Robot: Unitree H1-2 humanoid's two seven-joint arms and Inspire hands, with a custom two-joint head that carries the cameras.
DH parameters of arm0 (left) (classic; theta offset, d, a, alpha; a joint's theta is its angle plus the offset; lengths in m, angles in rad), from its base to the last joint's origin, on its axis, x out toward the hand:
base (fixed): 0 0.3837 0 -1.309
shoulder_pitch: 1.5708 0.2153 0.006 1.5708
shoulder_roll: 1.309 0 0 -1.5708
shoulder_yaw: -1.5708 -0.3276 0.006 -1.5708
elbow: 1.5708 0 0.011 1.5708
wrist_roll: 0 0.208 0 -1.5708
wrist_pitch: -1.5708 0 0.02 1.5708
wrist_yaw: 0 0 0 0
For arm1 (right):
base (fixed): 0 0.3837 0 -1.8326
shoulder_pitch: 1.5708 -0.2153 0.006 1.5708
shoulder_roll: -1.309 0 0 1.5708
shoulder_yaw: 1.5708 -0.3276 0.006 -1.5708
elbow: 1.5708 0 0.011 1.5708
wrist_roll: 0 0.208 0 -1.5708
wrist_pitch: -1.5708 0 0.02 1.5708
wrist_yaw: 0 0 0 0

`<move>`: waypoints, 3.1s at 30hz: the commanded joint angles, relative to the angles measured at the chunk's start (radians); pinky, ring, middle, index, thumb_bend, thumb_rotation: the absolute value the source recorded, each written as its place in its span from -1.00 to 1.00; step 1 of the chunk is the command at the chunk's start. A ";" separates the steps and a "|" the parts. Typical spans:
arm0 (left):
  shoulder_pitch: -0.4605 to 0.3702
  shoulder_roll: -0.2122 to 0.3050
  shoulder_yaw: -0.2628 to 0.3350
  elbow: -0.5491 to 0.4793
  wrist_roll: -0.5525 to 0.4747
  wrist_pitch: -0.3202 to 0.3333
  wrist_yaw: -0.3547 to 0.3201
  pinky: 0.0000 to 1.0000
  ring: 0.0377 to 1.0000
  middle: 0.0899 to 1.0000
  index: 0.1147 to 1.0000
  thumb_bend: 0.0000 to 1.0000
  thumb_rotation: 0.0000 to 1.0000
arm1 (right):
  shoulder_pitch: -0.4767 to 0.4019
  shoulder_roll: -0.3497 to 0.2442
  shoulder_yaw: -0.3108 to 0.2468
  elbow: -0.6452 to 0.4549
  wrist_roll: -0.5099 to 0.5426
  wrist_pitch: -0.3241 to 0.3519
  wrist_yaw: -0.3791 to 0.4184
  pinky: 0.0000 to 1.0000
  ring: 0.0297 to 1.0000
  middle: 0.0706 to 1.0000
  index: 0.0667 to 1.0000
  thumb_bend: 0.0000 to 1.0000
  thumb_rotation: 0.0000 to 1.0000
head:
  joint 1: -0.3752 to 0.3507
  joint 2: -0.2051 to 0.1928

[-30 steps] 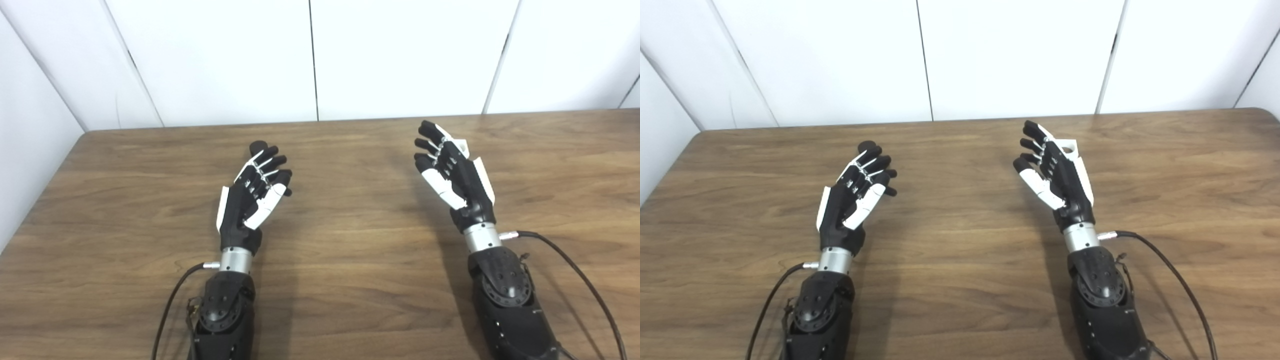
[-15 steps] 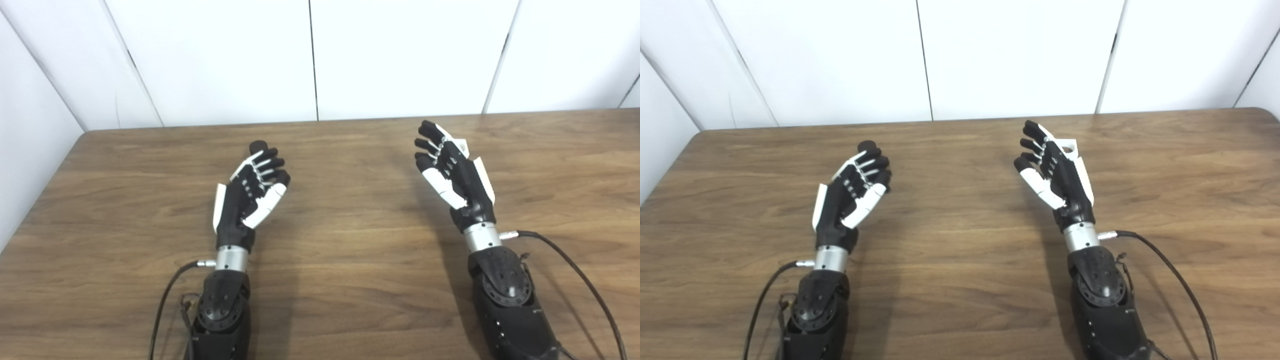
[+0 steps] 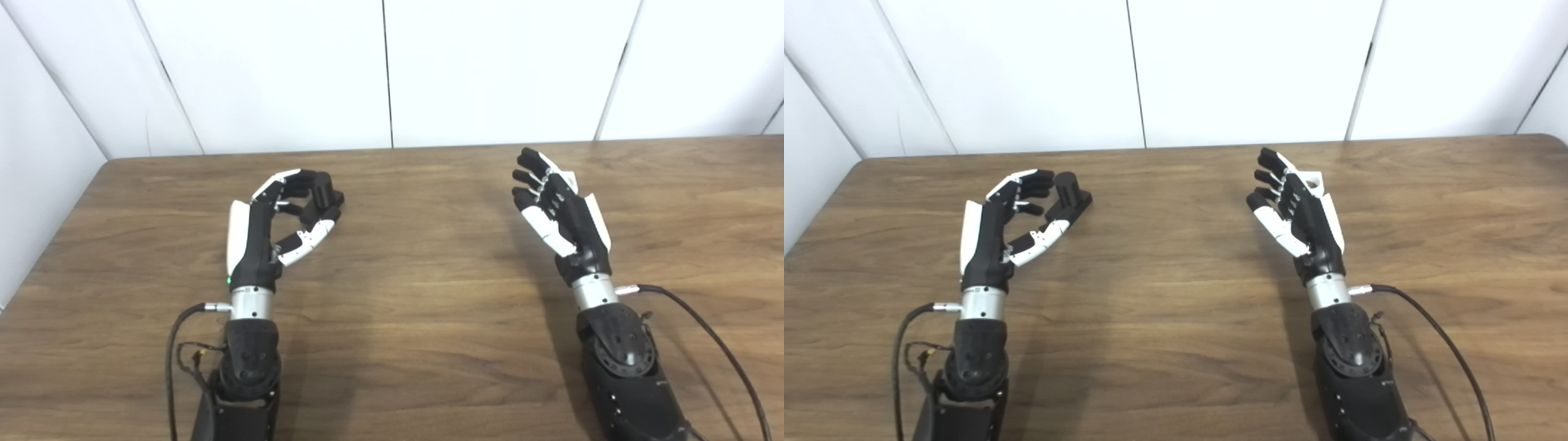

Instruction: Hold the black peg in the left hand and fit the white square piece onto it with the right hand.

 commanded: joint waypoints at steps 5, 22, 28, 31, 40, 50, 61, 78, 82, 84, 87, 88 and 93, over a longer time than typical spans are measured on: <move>-0.012 0.057 -0.008 -0.142 0.192 0.112 0.011 0.31 0.57 0.57 0.34 0.31 -0.28 | 0.078 -0.017 -0.014 0.085 0.008 -0.025 0.007 0.57 0.69 0.74 0.73 0.32 0.21 | 0.006 0.003; -0.075 0.100 -0.014 0.001 0.468 0.301 0.114 1.00 1.00 1.00 0.64 0.78 -0.08 | 0.074 -0.027 -0.017 0.087 0.006 -0.027 0.009 0.57 0.69 0.75 0.73 0.32 0.22 | 0.005 0.008; -0.101 0.113 -0.028 0.041 0.450 0.308 0.095 1.00 1.00 1.00 0.57 0.74 0.04 | 0.081 -0.024 -0.017 0.079 0.012 -0.024 0.012 0.57 0.68 0.74 0.73 0.27 0.17 | 0.007 0.013; -0.116 0.107 -0.037 0.070 0.438 0.317 0.091 1.00 1.00 1.00 0.55 0.79 0.08 | 0.081 -0.026 -0.016 0.078 0.015 -0.022 0.017 0.57 0.68 0.74 0.73 0.28 0.17 | 0.006 0.013; -0.156 0.101 -0.071 0.129 0.391 0.362 0.053 1.00 1.00 1.00 0.46 1.00 0.26 | 0.076 -0.026 -0.013 0.080 0.003 -0.018 0.010 0.57 0.68 0.75 0.73 0.29 0.21 | 0.002 0.014; -0.167 0.082 -0.091 0.160 0.327 0.366 0.058 1.00 1.00 1.00 0.35 0.96 0.15 | 0.070 -0.026 -0.013 0.085 0.001 -0.018 0.009 0.56 0.68 0.75 0.73 0.29 0.21 | 0.005 0.014; -0.185 0.070 -0.122 0.224 0.310 0.365 0.090 1.00 1.00 1.00 0.37 0.97 0.15 | 0.070 -0.026 -0.014 0.073 -0.001 -0.007 0.012 0.58 0.69 0.76 0.74 0.27 0.21 | 0.002 0.017; -0.241 0.072 -0.169 0.414 0.331 0.361 0.219 1.00 1.00 1.00 0.45 0.99 0.18 | 0.070 -0.023 -0.016 0.062 -0.002 0.002 0.010 0.57 0.69 0.76 0.74 0.25 0.21 | -0.002 0.017; -0.258 0.078 -0.190 0.486 0.349 0.358 0.295 1.00 1.00 1.00 0.46 0.92 0.11 | 0.071 -0.022 -0.015 0.066 -0.007 -0.003 0.006 0.57 0.69 0.76 0.74 0.27 0.23 | -0.007 0.017; -0.268 0.077 -0.194 0.520 0.342 0.356 0.320 1.00 1.00 1.00 0.46 0.90 0.09 | 0.072 -0.020 -0.016 0.067 -0.007 -0.006 0.003 0.57 0.68 0.75 0.74 0.27 0.24 | -0.009 0.017; -0.279 0.076 -0.197 0.560 0.326 0.345 0.345 1.00 1.00 1.00 0.45 0.88 0.08 | 0.075 -0.019 -0.017 0.062 -0.008 -0.002 0.002 0.57 0.68 0.75 0.74 0.26 0.24 | -0.011 0.017; -0.285 0.075 -0.197 0.579 0.317 0.334 0.359 1.00 1.00 1.00 0.43 0.87 0.08 | 0.077 -0.018 -0.017 0.057 -0.008 0.000 0.001 0.57 0.68 0.75 0.74 0.25 0.23 | -0.011 0.017; -0.301 0.072 -0.196 0.636 0.285 0.295 0.405 1.00 1.00 1.00 0.33 0.82 0.04 | 0.080 -0.019 -0.019 0.051 -0.007 0.002 0.001 0.58 0.69 0.76 0.74 0.24 0.22 | -0.014 0.018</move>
